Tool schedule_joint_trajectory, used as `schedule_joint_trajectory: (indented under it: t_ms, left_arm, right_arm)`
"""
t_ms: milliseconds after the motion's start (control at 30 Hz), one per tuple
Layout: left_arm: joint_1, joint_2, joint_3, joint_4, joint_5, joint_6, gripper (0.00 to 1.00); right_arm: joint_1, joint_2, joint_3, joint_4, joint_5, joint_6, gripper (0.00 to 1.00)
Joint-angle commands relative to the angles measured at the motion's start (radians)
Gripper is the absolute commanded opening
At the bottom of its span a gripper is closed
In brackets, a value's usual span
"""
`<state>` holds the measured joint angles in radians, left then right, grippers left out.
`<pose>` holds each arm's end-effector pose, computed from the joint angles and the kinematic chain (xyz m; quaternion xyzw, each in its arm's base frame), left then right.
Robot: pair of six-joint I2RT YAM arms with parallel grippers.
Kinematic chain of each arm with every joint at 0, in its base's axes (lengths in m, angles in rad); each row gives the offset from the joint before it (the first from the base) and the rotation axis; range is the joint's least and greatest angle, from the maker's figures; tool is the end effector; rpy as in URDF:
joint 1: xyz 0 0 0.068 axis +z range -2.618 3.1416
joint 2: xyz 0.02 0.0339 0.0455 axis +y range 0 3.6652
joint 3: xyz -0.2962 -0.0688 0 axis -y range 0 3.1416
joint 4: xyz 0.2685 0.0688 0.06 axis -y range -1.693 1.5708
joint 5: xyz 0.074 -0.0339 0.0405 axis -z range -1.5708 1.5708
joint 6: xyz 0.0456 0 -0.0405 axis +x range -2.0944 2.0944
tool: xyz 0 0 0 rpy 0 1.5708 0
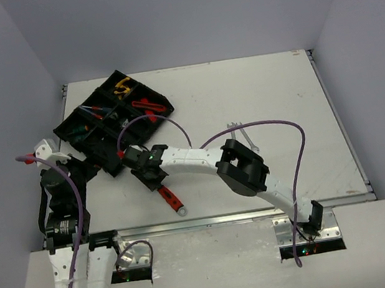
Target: Sort the tools into containers
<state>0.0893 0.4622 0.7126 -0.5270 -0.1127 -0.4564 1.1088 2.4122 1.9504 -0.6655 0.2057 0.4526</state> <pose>0.1140 0.0154 0.3377 -0.2474 0.7580 -0.0657 0.6000 0.2574 0.4961 0.1378 -0.2913 0.9259 0.0828 0.2259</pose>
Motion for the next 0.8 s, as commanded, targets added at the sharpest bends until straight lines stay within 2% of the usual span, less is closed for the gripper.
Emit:
schedule_joint_trajectory:
  t_ms: [0, 100, 200, 267, 433, 600, 767]
  left_arm:
    - [-0.011, -0.007, 0.015, 0.036, -0.008, 0.002, 1.0]
    - [-0.011, -0.007, 0.015, 0.036, -0.005, 0.002, 1.0]
    - [-0.012, -0.007, 0.015, 0.036, -0.004, 0.002, 1.0]
    - [-0.011, -0.01, 0.015, 0.036, -0.004, 0.004, 1.0]
    - [-0.012, -0.011, 0.014, 0.035, -0.005, 0.004, 1.0]
    - [-0.011, -0.005, 0.01, 0.043, 0.009, 0.009, 1.0]
    - [-0.013, 0.001, 0.007, 0.048, 0.022, 0.012, 1.0]
  right_arm:
    - [0.0, 0.048, 0.005, -0.083, 0.054, 0.0, 0.35]
    - [-0.001, 0.044, -0.014, -0.078, 0.025, -0.001, 0.37]
    - [-0.006, 0.059, -0.001, -0.08, -0.01, -0.007, 0.29]
    - [-0.01, 0.075, 0.012, -0.093, -0.029, -0.013, 0.0]
    - [-0.01, 0.01, -0.035, -0.082, 0.005, -0.013, 0.0]
    - [-0.01, -0.206, -0.211, 0.006, 0.058, -0.021, 0.0]
    - [-0.012, -0.333, -0.311, 0.054, 0.104, -0.041, 0.0]
